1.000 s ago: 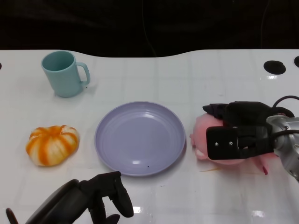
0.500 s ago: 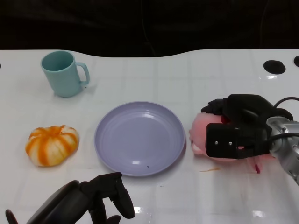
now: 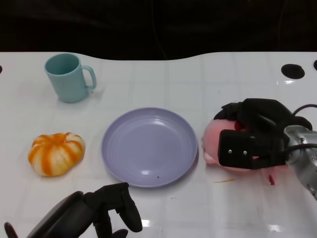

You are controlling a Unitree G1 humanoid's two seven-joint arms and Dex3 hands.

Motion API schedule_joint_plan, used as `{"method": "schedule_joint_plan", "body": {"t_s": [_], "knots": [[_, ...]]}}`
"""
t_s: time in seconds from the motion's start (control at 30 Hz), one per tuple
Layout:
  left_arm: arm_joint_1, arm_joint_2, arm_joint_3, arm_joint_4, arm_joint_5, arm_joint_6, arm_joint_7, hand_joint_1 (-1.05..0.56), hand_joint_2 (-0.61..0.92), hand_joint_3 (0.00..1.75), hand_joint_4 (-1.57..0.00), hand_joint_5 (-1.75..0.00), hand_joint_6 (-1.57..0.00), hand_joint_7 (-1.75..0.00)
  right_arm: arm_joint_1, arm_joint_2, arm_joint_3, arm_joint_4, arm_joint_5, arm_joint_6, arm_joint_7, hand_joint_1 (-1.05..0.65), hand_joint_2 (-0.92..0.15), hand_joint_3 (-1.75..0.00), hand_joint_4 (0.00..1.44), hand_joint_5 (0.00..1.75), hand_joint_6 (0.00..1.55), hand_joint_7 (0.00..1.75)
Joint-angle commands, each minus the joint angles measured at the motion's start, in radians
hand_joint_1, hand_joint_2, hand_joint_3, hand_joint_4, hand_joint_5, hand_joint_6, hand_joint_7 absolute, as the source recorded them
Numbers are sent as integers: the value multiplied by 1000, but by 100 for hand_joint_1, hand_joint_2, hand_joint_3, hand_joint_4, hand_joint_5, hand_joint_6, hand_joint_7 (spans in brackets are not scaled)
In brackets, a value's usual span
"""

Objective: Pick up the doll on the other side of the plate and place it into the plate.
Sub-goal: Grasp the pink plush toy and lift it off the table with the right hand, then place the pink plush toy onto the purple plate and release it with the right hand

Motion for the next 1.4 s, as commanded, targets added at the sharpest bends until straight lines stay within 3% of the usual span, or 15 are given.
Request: {"method": "schedule_joint_plan", "body": {"t_s": [0.03, 0.17, 0.4, 0.57, 0.7, 1.27, 1.4], "knots": [[14, 17, 12, -4, -13, -18, -11, -16, 61, 105, -58, -175, -54, -146, 36, -9, -34, -21, 16, -14, -76, -24, -83, -39, 85, 173, 87, 112], [17, 21, 14, -6, -14, -19, -15, -16, 61, 105, -58, -175, -53, -146, 58, -12, -69, -49, 43, -53, -131, -22, -56, -99, 93, 175, 73, 168], [22, 22, -2, -6, 2, -15, -7, -16, 62, 102, -57, -174, -54, -143, 89, -2, -108, -141, 78, -116, -168, -16, -39, -131, 93, 175, 74, 175], [10, 13, -19, -8, 7, 6, -4, -15, 61, 105, -58, -175, -55, -144, 77, 19, -121, -192, 94, -138, -157, -13, -33, -139, 90, 175, 73, 175], [0, 11, -37, 4, 20, -7, 6, -16, 61, 105, -57, -175, -55, -145, 45, 51, -121, -210, 115, -149, -134, -11, -29, -148, 96, 175, 76, 175], [-21, -11, -95, 2, 82, 22, 10, -15, 55, 113, -61, -174, -56, -147, -154, 250, 0, -34, 42, -202, -133, -23, -25, -139, 93, 175, 74, 175], [-23, -16, -99, -9, 91, 42, 5, -15, 54, 113, -61, -173, -56, -145, -182, 286, 25, 7, 29, -185, -123, -23, -29, -133, 96, 175, 72, 175]]}}
